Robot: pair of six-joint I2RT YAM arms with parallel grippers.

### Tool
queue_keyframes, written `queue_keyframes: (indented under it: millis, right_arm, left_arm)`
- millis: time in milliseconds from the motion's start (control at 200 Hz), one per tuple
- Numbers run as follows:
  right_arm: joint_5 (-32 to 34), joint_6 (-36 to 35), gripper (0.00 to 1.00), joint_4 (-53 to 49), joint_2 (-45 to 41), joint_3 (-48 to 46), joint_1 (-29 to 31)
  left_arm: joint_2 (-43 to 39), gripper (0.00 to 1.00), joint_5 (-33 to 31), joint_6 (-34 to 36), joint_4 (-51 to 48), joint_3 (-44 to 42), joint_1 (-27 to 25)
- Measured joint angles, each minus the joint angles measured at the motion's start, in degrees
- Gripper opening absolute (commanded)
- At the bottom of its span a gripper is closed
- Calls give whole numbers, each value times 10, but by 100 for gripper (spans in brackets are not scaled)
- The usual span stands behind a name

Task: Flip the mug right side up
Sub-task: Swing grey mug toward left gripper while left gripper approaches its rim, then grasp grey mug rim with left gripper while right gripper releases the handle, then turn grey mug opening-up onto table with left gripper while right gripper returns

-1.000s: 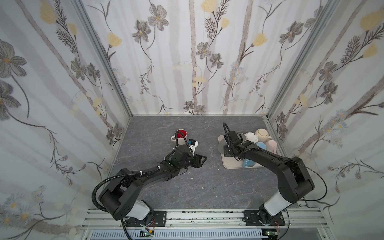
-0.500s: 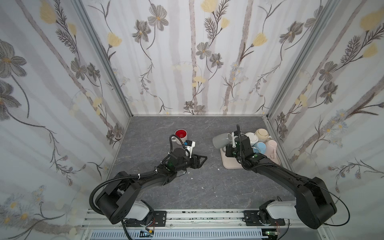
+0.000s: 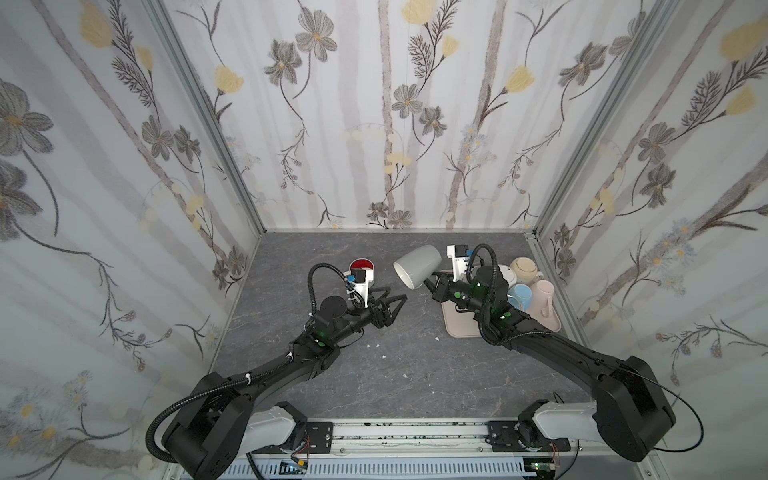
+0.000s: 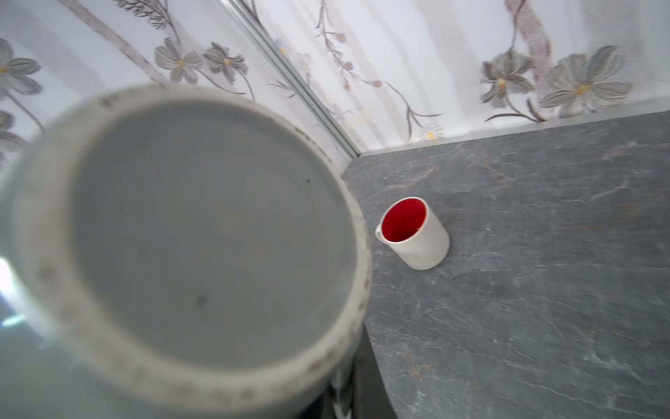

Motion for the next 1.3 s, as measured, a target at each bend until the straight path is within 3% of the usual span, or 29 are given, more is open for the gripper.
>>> queue_keyframes:
  millis: [255,669,1029,1079,1299]
  right_arm:
    - [-14,41,0,26,11,15,30]
    - [17,162,0,45,45,5,48]
    - [31,192,0,69,51,2,46]
    - [32,191,0,67,54,3,45]
    - [30,150,34,31,54,14,46]
  left_arm:
    - [14,66,3,24,48,13,-4]
    - [75,57,-61,108,107,30,-31]
    - [97,1,-80,128,132,37,-32]
    - [95,0,-82,132,121,39,-32]
    - [69,0,-105,141,56,45,-30]
